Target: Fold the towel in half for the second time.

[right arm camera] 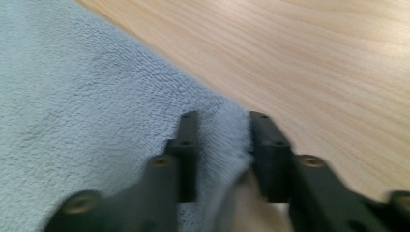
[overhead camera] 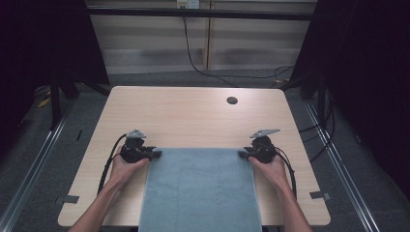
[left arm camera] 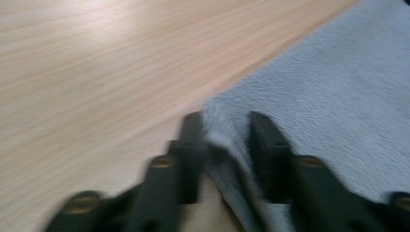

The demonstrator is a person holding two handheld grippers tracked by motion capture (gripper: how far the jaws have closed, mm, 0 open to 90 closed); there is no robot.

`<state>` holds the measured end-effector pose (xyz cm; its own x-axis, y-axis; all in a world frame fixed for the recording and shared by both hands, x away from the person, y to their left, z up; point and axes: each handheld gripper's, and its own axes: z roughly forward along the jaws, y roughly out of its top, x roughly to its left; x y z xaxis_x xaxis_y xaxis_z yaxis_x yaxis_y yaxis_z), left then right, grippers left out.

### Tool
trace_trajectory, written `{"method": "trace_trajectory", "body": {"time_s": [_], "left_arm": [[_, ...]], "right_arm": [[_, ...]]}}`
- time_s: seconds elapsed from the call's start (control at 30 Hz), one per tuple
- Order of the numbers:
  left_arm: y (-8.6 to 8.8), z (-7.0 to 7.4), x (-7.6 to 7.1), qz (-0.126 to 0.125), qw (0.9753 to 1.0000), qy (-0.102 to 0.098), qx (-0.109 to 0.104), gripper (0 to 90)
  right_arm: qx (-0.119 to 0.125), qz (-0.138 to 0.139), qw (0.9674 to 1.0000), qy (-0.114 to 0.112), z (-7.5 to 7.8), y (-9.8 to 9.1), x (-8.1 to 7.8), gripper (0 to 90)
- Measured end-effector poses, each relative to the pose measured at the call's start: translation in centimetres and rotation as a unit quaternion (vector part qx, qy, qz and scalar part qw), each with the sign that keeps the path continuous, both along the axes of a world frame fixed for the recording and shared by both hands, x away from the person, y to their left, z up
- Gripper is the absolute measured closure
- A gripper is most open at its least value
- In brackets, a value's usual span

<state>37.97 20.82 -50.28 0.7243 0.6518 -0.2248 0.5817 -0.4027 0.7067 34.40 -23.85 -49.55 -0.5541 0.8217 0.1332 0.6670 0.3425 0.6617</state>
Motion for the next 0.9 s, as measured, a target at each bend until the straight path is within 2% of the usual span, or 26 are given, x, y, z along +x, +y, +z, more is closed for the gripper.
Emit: {"method": "trace_trajectory", "body": {"time_s": [0.03,0.07,0.17,0.23,0.27,0.3,0.4,0.5,0.57,0.6,0.63,0.7,0.73,0.77,0.8,0.83,0.87,0.9], "left_arm": [[-0.1,0.1,-0.1,0.003,1.0000,-0.005,0.003,74.7],[-0.1,0.2,-0.2,0.004,1.0000,-0.002,-0.004,77.4],[0.3,0.8,-0.1,0.006,0.9993,0.000,-0.037,82.8],[0.6,1.8,0.1,0.016,0.9979,-0.001,-0.063,83.0],[0.7,2.2,0.1,0.015,0.9972,-0.003,-0.073,83.1],[0.8,2.9,0.2,0.012,0.9971,-0.010,-0.075,83.2],[0.8,4.6,0.5,0.011,0.9957,-0.025,-0.088,83.4],[0.9,6.3,1.1,0.016,0.9935,-0.040,-0.105,83.3],[0.8,7.4,1.8,0.013,0.9945,-0.045,-0.093,83.1],[0.7,8.1,2.1,0.016,0.9940,-0.052,-0.095,83.1],[0.8,8.9,2.5,0.019,0.9922,-0.052,-0.111,83.2],[0.8,10.1,3.0,0.026,0.9912,-0.066,-0.112,83.4],[0.9,10.7,3.3,0.034,0.9896,-0.066,-0.123,83.5],[1.0,11.2,3.6,0.039,0.9890,-0.067,-0.126,83.5],[1.1,11.7,3.8,0.045,0.9889,-0.074,-0.120,83.5],[1.2,12.2,4.0,0.051,0.9876,-0.077,-0.127,83.7],[1.3,12.5,4.1,0.048,0.9875,-0.080,-0.128,83.9],[1.3,12.9,4.0,0.052,0.9864,-0.087,-0.129,84.0]], "right_arm": [[0.007,0.001,1.0000,0.000,0.1,-0.1,0.0,78.0],[0.011,-0.003,0.9999,0.005,0.2,-0.1,0.0,80.5],[0.032,-0.010,0.9994,0.011,0.7,-0.4,0.1,83.1],[0.062,-0.017,0.9979,0.010,1.4,-1.0,0.1,83.7],[0.076,-0.017,0.9970,0.008,1.8,-1.2,0.2,83.8],[0.083,-0.018,0.9964,0.004,2.2,-1.4,0.3,83.8],[0.112,-0.016,0.9934,-0.019,4.5,-1.5,0.5,83.9],[0.121,-0.008,0.9918,-0.040,6.4,-1.2,1.1,83.9],[0.120,-0.007,0.9915,-0.050,7.7,-1.0,1.5,83.8],[0.119,-0.007,0.9914,-0.055,8.3,-0.9,1.7,83.8],[0.120,-0.008,0.9908,-0.061,8.9,-0.8,1.9,83.9],[0.128,-0.011,0.9888,-0.076,10.4,-0.8,2.4,83.9],[0.127,-0.012,0.9884,-0.083,11.2,-0.7,2.6,83.9],[0.124,-0.012,0.9879,-0.092,11.9,-0.7,2.8,83.9],[0.123,-0.012,0.9873,-0.100,12.6,-0.6,2.9,83.9],[0.121,-0.011,0.9865,-0.110,13.3,-0.6,3.0,83.9],[0.117,-0.013,0.9849,-0.126,14.1,-0.5,3.0,83.9],[0.119,-0.012,0.9838,-0.133,14.5,-0.5,3.0,83.9]]}}
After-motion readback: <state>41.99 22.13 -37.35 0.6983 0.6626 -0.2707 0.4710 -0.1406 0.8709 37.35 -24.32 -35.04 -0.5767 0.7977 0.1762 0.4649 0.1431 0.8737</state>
